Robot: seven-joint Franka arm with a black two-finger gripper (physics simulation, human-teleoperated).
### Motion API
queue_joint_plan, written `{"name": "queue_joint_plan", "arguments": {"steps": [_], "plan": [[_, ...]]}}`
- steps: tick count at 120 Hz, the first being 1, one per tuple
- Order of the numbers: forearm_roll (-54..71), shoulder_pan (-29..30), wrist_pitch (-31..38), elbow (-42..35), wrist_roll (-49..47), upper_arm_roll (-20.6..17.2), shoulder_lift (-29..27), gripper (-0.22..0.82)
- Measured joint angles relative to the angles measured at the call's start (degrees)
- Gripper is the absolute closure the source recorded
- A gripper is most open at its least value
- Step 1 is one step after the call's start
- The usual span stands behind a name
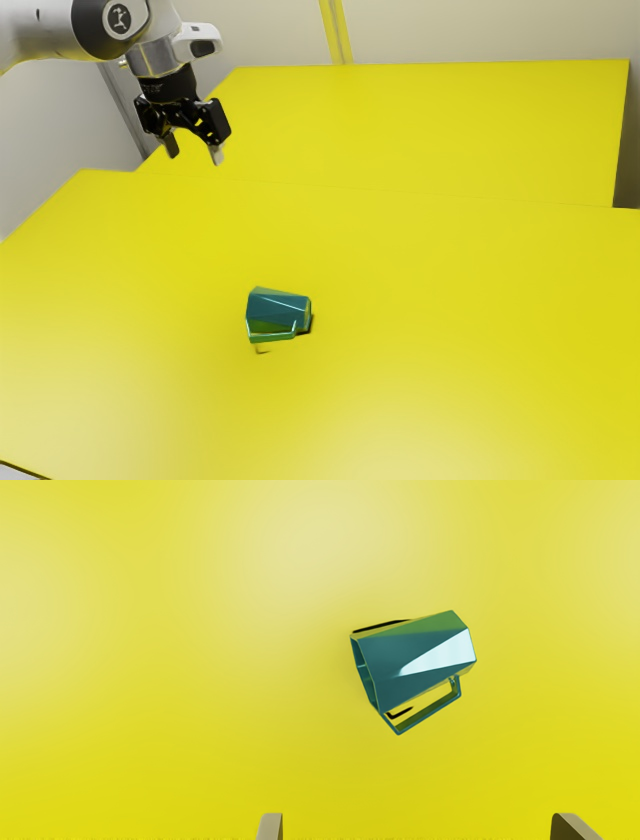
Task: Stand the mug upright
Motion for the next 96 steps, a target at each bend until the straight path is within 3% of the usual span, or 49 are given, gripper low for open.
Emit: {"name": "queue_joint_plan", "arguments": {"steps": [57,96], "plan": [[-5.83,-0.88,0.62,-1.18,2.66,1.24,0.15,0.03],[-7.21,3.37,1.56,-2.06,5.16,1.27,0.67,0.03]]}}
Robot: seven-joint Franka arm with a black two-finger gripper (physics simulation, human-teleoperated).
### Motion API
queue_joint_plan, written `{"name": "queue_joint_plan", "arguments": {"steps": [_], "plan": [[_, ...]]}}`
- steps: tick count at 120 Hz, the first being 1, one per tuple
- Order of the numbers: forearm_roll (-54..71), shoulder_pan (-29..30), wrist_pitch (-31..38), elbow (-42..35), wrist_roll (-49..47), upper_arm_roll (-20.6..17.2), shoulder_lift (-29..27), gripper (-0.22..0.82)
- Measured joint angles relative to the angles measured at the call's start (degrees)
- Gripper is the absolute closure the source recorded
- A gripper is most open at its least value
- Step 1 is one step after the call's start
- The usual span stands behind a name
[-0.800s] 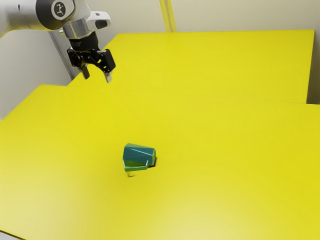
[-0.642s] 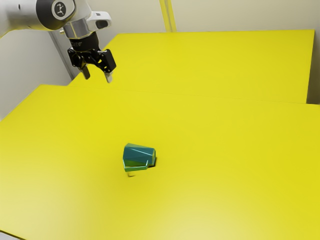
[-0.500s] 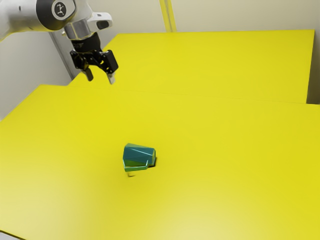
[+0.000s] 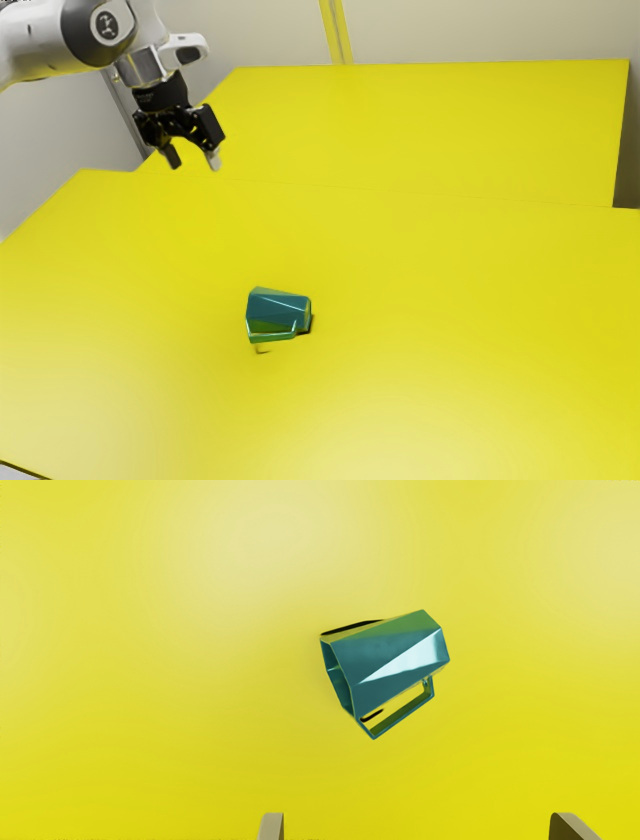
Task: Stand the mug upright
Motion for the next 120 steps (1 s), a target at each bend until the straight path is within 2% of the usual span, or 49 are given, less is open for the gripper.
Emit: {"name": "queue_joint_plan", "arguments": {"steps": [46,120], "plan": [[-7.27,8.67,5.28,-8.22,4.89,1.04,0.80,0.03],[-26.88,10.81,20.68,-26.62,18.57,3.29,3.41,0.03]]}}
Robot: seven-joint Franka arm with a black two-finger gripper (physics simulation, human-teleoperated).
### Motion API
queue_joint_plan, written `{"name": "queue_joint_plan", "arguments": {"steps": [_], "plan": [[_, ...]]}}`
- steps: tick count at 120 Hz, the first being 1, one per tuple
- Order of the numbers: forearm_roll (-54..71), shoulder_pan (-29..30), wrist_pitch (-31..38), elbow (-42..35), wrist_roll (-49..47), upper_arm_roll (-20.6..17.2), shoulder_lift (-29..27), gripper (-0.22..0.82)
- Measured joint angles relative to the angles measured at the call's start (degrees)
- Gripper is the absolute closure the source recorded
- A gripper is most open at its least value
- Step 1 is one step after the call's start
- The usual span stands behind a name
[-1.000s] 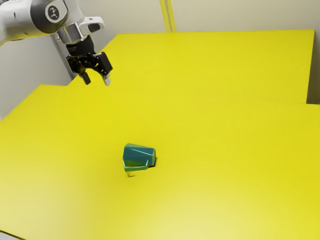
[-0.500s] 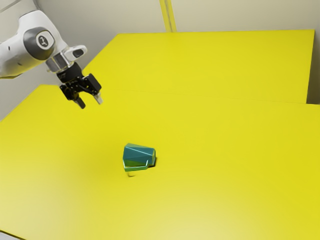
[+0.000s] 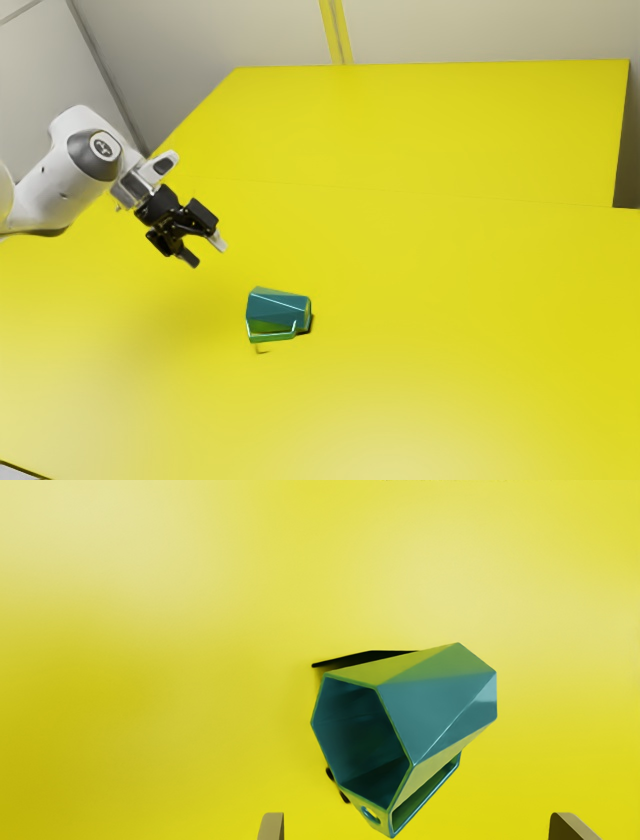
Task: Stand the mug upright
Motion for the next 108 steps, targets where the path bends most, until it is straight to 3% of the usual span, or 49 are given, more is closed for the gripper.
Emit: {"name": "queue_joint_plan", "arguments": {"steps": [53,108], "plan": [[-19.71,0.98,6.31,-11.44,12.78,1.27,1.04,0.03],[-26.60,-0.33,8.93,-15.20,22.65,1.26,1.34,0.03]]}}
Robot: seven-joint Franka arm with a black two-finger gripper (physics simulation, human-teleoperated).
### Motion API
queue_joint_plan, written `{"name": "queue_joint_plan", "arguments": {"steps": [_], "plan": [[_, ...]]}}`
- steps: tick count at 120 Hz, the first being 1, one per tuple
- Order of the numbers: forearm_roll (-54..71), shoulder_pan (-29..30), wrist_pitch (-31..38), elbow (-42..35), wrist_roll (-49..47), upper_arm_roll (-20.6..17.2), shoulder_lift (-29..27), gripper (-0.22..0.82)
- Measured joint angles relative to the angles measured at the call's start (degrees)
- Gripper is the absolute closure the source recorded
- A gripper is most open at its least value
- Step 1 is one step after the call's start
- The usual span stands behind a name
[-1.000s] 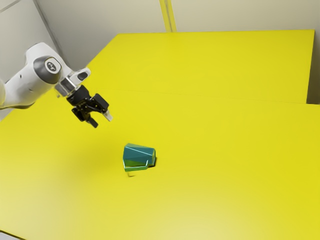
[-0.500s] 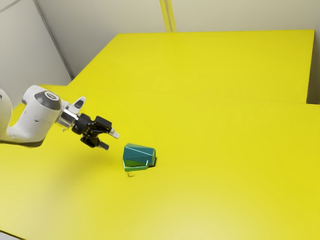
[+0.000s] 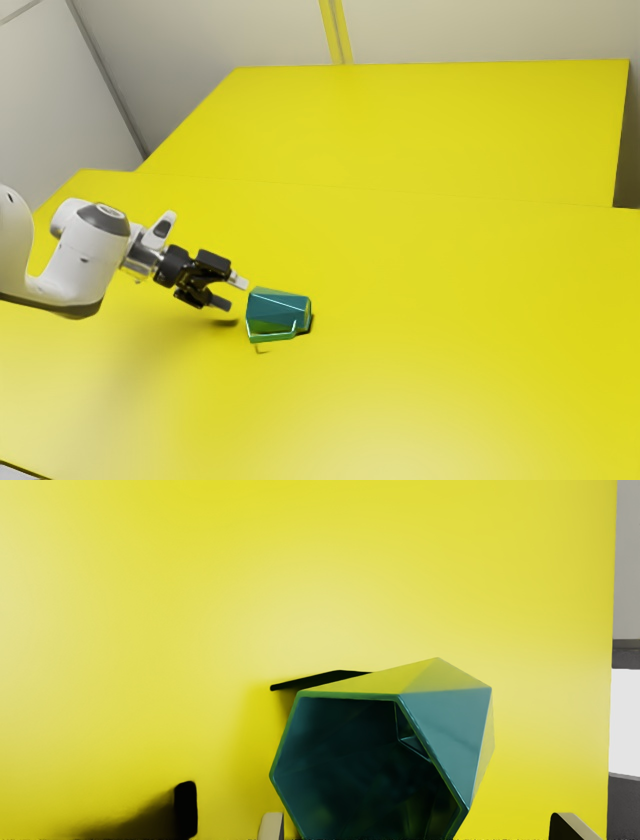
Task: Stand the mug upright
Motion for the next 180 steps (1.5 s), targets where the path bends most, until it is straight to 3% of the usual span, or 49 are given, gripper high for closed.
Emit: {"name": "queue_joint_plan", "arguments": {"steps": [120,180], "plan": [[-4.44,-5.53,1.83,-0.59,4.08,-0.47,1.65,0.04],[-5.74,-6.34,2.23,-0.56,3.93,-0.59,1.71,0.42]]}}
